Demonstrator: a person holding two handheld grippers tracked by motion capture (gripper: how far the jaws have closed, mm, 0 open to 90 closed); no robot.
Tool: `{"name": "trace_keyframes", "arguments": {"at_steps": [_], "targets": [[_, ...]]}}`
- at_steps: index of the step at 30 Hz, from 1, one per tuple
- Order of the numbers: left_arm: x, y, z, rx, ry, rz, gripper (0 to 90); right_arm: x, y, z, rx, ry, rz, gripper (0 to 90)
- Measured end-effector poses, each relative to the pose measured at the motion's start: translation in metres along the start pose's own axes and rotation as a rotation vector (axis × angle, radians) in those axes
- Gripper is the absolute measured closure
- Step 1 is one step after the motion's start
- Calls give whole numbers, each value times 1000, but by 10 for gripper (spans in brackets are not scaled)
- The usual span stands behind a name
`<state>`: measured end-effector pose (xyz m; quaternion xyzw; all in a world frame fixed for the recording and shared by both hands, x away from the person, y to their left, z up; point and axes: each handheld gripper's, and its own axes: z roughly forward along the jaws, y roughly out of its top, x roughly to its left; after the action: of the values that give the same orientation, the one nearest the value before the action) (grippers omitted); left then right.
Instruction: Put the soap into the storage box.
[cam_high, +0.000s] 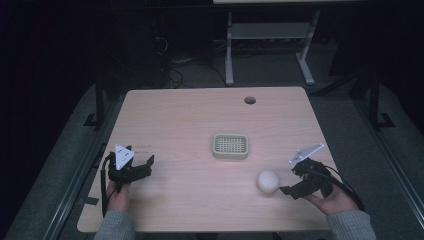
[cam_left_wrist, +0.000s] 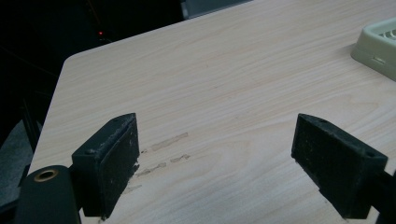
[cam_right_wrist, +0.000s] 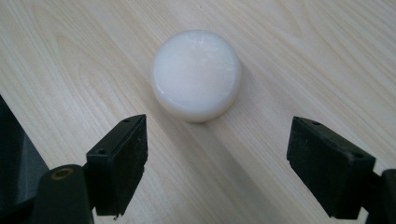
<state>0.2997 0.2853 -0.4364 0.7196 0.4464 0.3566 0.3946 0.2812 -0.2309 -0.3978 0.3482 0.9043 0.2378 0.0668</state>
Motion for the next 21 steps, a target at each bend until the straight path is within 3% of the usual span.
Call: {"name": "trace_keyframes", "arguments": {"at_steps": [21], "targets": [[0,0,-1,-7,1,-1,148,5,22,6,49,10,-50,189]]}}
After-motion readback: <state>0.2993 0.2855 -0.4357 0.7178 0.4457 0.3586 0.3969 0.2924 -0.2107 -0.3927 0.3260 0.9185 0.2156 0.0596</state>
